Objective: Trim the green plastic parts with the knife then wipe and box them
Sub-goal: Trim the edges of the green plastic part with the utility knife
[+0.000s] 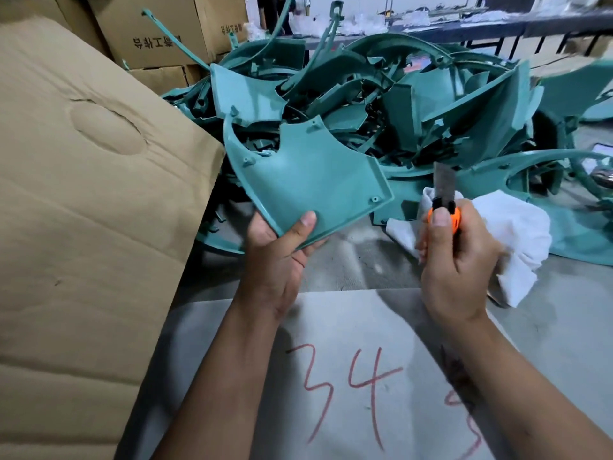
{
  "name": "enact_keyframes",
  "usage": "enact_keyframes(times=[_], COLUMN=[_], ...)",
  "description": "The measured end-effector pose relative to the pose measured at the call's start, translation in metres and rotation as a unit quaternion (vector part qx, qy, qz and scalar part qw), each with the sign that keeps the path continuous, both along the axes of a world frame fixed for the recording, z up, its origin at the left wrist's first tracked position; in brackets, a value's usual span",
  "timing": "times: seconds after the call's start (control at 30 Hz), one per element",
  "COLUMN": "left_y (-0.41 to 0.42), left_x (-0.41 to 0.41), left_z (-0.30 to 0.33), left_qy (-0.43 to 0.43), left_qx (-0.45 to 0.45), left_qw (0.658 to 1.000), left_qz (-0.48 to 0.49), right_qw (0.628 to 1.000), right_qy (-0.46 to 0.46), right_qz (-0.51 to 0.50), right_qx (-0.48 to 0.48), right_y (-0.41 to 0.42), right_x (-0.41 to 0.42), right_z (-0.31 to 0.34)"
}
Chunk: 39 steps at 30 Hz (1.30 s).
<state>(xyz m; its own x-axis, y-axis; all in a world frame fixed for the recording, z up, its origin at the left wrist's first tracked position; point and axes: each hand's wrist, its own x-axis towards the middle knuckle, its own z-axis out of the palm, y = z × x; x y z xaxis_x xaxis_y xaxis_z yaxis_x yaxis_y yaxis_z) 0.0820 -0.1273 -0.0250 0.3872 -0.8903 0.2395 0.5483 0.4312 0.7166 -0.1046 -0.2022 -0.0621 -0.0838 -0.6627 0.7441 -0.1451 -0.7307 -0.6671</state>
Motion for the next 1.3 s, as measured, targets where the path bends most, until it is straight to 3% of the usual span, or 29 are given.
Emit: enact_keyframes(times=[0.13,0.33,0.47,0.67,0.97,1.17,1.3], left_y=[-0.001,-0.001,-0.001,-0.001,-0.002,-0.001,-0.002], left_x=[0.002,0.004,0.006,0.005,0.005,-0.003,-0.013], left_z=[0.000,-0.002,-0.004,-0.005,-0.005,0.000,0.003], left_qy=[-0.005,-0.011,-0.014,-0.011,-0.009,-0.055,-0.045], left_qx=[-0.014,-0.028,-0.028,-0.020,-0.010,0.054,0.079], left_qw=[1.000,1.000,0.999,0.999,1.000,0.993,0.987], left_qz=[0.016,-0.009,-0.016,-0.022,-0.013,0.091,0.134], right_qw=[0.997,0.993,0.995,0.992,0.989,0.986,0.984], right_qy=[0.059,0.112,0.096,0.113,0.131,0.132,0.161], right_qz=[0.030,0.029,-0.019,0.013,-0.046,-0.088,-0.051], right_qx=[-0.048,-0.030,0.003,-0.057,-0.051,-0.042,-0.064], right_y=[0.007,0.009,0.005,0.010,0.012,0.012,0.018], right_x=[0.001,0.005,0.004,0.003,0.008,0.009,0.013], right_z=[0.004,0.006,0.006,0.008,0.007,0.007,0.005])
